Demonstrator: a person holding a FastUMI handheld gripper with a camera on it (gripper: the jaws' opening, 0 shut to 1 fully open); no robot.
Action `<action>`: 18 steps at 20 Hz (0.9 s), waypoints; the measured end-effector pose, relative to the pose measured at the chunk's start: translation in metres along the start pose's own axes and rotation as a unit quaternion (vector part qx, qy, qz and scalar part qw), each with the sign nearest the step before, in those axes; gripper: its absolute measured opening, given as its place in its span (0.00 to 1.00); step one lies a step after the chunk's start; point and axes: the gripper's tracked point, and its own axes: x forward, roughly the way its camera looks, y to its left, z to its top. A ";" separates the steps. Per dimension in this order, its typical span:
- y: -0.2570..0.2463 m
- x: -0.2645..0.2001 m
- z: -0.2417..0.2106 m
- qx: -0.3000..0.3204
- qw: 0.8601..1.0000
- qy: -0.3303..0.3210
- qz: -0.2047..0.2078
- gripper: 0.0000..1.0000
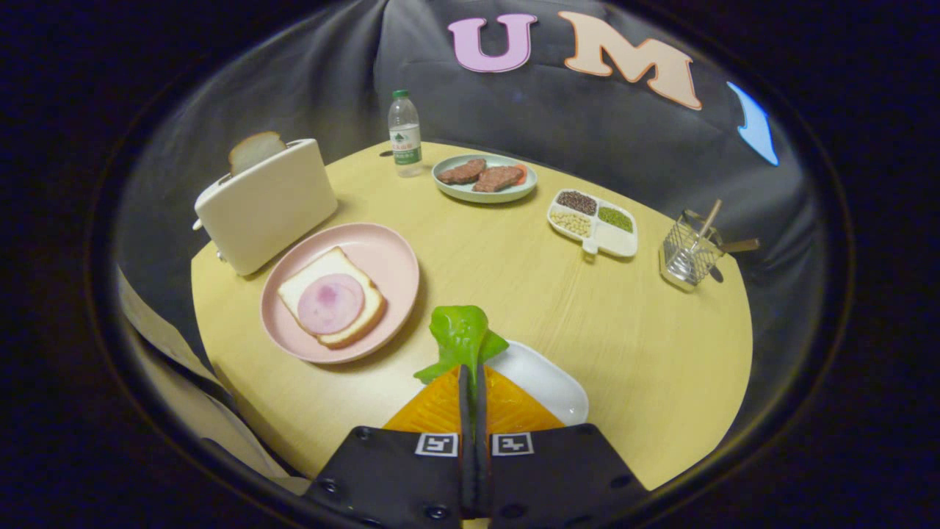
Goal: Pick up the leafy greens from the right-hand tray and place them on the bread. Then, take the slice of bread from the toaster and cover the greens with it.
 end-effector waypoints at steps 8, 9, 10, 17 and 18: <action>0.043 -0.012 0.052 -0.037 0.998 -0.027 0.033 0.03; 0.050 -0.011 0.057 -0.044 0.998 -0.029 0.038 0.03; 0.058 -0.010 0.061 -0.052 0.997 -0.029 0.043 0.03; 0.120 0.011 0.094 -0.106 0.990 -0.033 0.093 0.03; 0.130 0.015 0.098 -0.111 0.988 -0.033 0.100 0.03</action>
